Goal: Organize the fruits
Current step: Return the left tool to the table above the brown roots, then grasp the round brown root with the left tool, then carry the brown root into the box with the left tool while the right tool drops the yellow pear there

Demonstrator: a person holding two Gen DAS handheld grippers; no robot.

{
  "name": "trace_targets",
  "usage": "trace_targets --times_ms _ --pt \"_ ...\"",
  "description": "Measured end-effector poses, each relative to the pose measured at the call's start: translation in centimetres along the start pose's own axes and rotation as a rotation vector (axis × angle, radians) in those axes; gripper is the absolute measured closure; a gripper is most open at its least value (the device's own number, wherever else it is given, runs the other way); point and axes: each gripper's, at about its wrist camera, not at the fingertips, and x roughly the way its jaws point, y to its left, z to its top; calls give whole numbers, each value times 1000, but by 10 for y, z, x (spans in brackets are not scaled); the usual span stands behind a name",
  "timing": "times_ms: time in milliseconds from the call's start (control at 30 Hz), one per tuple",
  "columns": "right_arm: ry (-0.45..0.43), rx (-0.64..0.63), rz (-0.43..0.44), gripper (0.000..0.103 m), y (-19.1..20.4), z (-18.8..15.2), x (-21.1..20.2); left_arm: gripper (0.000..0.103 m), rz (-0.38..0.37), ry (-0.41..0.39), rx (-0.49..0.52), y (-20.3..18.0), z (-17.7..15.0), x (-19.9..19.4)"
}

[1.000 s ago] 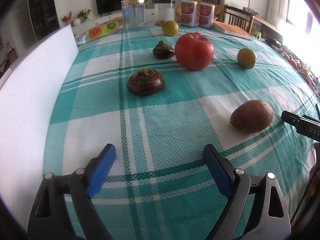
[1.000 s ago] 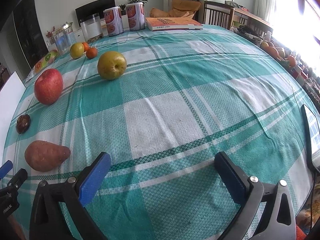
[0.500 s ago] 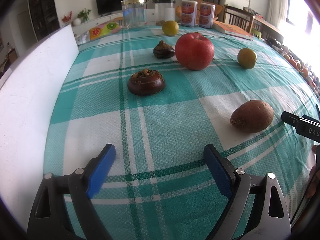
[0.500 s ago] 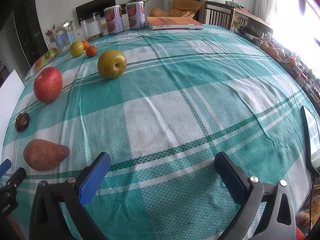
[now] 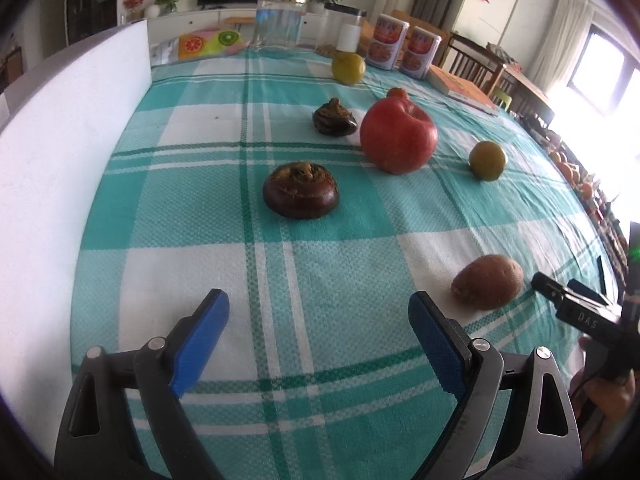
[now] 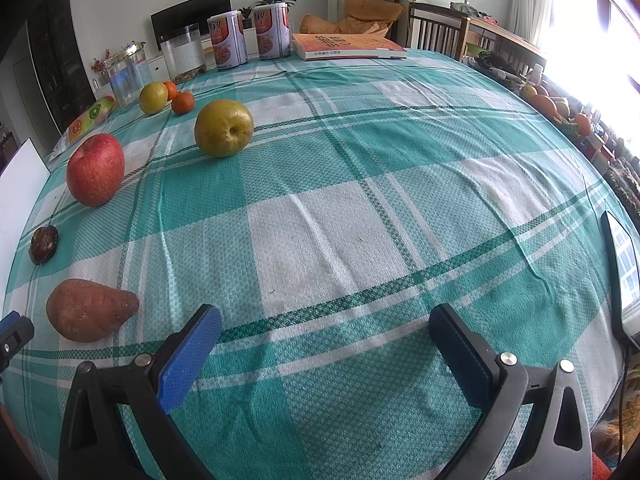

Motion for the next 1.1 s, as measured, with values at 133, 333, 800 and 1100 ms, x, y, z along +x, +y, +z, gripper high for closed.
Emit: trace_targets --times_ms 133,333,800,1100 --pt "0 0 0 0 0 0 0 11 46 1 7 -4 30 19" --pt "0 0 0 0 0 0 0 13 132 2 50 -7 49 46" --pt "-34 151 208 0 -25 10 -7 51 35 -12 73 -9 16 1" --pt "45 46 314 0 14 115 42 51 -82 -1 72 -20 -15 -42"
